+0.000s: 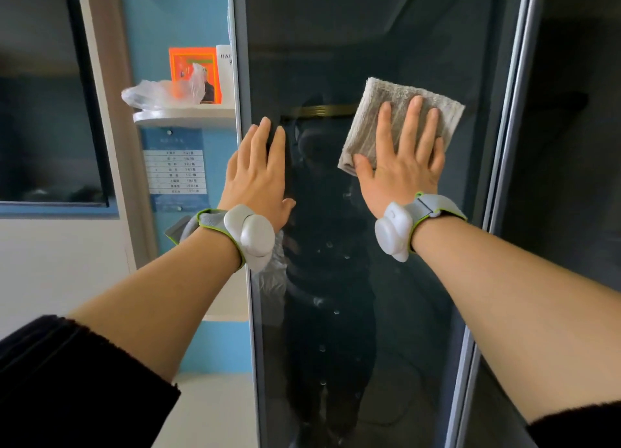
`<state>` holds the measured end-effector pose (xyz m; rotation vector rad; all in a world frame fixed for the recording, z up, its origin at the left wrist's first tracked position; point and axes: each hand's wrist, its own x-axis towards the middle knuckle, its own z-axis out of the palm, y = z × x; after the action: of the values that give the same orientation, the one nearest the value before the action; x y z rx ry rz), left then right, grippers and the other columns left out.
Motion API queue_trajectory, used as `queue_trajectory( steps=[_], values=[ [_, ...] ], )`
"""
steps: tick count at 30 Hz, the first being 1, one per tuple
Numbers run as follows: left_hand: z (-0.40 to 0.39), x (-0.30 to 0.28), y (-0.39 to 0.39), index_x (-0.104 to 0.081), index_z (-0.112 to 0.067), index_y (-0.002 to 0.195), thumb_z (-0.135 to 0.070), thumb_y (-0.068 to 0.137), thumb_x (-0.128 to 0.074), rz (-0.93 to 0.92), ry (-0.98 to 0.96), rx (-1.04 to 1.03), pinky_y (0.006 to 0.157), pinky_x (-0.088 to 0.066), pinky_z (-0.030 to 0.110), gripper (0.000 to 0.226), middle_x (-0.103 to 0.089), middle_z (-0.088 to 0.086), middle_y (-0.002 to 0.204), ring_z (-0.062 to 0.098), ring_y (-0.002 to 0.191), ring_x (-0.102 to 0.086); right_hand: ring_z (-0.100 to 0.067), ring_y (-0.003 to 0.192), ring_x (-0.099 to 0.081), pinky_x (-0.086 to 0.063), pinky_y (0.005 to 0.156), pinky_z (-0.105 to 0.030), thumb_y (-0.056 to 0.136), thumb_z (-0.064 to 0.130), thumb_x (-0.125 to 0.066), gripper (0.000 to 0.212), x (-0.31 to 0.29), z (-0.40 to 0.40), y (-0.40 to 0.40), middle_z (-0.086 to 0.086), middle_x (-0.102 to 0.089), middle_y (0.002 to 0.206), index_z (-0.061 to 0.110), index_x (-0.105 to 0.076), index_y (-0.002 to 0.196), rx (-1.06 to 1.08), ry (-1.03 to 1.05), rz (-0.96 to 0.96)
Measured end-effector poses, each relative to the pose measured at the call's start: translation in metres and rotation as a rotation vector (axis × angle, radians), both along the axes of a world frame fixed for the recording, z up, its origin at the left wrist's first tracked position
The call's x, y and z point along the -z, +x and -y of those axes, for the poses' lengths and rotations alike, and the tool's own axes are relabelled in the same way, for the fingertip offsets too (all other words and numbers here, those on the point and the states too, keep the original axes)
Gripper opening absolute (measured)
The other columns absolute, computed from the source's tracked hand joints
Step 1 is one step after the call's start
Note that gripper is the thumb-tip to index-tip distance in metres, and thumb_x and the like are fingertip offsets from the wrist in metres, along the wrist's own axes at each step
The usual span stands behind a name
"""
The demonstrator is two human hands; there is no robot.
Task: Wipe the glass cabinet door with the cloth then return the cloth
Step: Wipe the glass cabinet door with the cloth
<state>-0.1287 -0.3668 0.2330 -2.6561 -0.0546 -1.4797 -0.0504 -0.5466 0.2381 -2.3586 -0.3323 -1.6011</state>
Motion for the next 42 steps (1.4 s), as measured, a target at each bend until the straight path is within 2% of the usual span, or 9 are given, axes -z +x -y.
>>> queue_trajectory(
  steps=[8, 19, 24, 30, 37, 42],
  values=[
    [-0.008, -0.015, 0.0, -0.014, -0.013, 0.146, -0.041, 0.065, -0.079, 0.034, 0.028, -0.001, 0.11, -0.024, 0.051, 0.107, -0.027, 0.011, 0.145, 0.035, 0.132, -0.026, -0.039, 0.143, 0.004, -0.007, 0.112, -0.054, 0.089, 0.053, -0.035, 0.076, -0.016, -0.034, -0.003, -0.017, 0.002, 0.157, 0.023, 0.001, 0.149, -0.029, -0.068, 0.024],
    [-0.017, -0.019, 0.001, -0.012, -0.016, 0.147, -0.052, 0.057, -0.079, 0.055, 0.039, 0.015, 0.11, -0.02, 0.047, 0.118, -0.029, 0.007, 0.141, 0.03, 0.129, -0.026, -0.034, 0.142, 0.014, 0.003, 0.113, -0.051, 0.09, 0.057, -0.03, 0.075, -0.033, -0.063, -0.01, -0.01, 0.012, 0.158, 0.027, 0.006, 0.148, -0.102, -0.147, 0.037],
    [-0.013, -0.012, 0.0, -0.013, -0.014, 0.147, -0.046, 0.061, -0.079, 0.067, 0.035, 0.035, 0.11, -0.021, 0.048, 0.113, -0.03, 0.008, 0.143, 0.03, 0.131, -0.026, -0.034, 0.143, 0.011, 0.001, 0.113, -0.05, 0.088, 0.059, -0.031, 0.075, -0.022, -0.058, -0.008, -0.009, 0.007, 0.158, 0.027, 0.001, 0.149, -0.099, -0.183, 0.066],
    [-0.007, 0.0, 0.002, -0.01, -0.012, 0.147, -0.04, 0.07, -0.076, 0.067, 0.011, 0.035, 0.112, -0.019, 0.05, 0.105, -0.022, 0.011, 0.152, 0.034, 0.139, -0.021, -0.03, 0.143, 0.015, 0.006, 0.113, -0.047, 0.087, 0.061, -0.028, 0.076, 0.013, -0.037, -0.002, -0.006, 0.01, 0.158, 0.029, 0.006, 0.148, -0.086, -0.24, 0.044],
    [-0.003, 0.014, 0.002, -0.011, -0.012, 0.148, -0.037, 0.074, -0.074, 0.073, -0.029, 0.02, 0.113, -0.018, 0.05, 0.1, -0.018, 0.011, 0.154, 0.035, 0.142, -0.016, -0.032, 0.143, 0.009, -0.005, 0.113, -0.05, 0.087, 0.061, -0.03, 0.078, 0.035, 0.013, 0.007, -0.008, 0.008, 0.158, 0.029, 0.006, 0.147, -0.009, -0.129, -0.018],
    [0.003, 0.016, 0.003, -0.009, -0.012, 0.148, -0.038, 0.075, -0.073, 0.043, -0.002, 0.049, 0.113, -0.017, 0.05, 0.1, -0.016, 0.011, 0.155, 0.035, 0.142, -0.015, -0.04, 0.142, -0.007, -0.021, 0.109, -0.056, 0.086, 0.059, -0.041, 0.082, 0.04, 0.049, 0.014, -0.017, -0.005, 0.157, 0.02, -0.006, 0.149, 0.079, 0.01, -0.036]
  ],
)
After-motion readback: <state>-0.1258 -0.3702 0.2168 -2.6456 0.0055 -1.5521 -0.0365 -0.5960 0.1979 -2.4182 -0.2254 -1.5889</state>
